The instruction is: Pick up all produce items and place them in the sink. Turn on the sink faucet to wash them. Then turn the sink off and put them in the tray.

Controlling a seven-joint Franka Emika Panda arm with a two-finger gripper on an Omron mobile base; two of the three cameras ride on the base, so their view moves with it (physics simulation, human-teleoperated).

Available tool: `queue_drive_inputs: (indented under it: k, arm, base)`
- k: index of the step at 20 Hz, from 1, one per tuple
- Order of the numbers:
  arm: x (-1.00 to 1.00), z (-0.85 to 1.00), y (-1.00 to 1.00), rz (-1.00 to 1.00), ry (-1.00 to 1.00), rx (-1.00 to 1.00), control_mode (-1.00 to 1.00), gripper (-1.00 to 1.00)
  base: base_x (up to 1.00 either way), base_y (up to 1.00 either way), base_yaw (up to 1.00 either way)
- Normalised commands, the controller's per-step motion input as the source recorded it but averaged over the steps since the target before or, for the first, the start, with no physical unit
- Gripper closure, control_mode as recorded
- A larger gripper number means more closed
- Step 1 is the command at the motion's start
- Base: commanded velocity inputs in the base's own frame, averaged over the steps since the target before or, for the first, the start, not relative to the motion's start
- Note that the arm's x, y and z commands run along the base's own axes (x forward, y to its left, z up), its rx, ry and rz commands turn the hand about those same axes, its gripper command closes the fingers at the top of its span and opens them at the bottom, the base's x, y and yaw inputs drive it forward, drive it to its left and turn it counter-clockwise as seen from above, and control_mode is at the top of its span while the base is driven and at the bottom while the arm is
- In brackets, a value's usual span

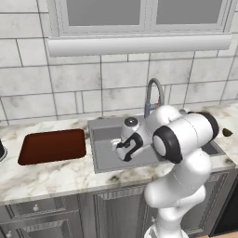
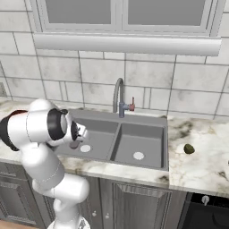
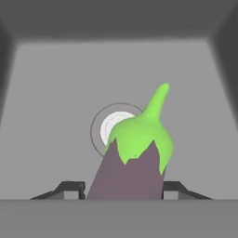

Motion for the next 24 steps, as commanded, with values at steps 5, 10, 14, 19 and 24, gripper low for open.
queue_drive_inputs:
  k: [5,10,14,19,24]
  arm:
    - [0.1,-0.21,-0.05,0.0,0.0,0.0,-1.0,1.0]
    - [0.09,-0.16,-0.05,0.0,0.0,0.0,-1.0,1.0]
    - [0.0,-0.1,-0.12,0.0,0.0,0.0,-1.0,1.0]
    - [0.01,-0.14,-0.02,0.0,0.0,0.01,-1.0,1.0]
    - [0.04,-0.14,-0.01,0.0,0.0,0.02,-1.0,1.0]
  base:
    - [0.0,0.0,0.0]
    - [0.0,0.0,0.0]
    - [0.0,0.0,0.0]
    - [0.0,0.0,0.0]
    - [0.0,0.0,0.0]
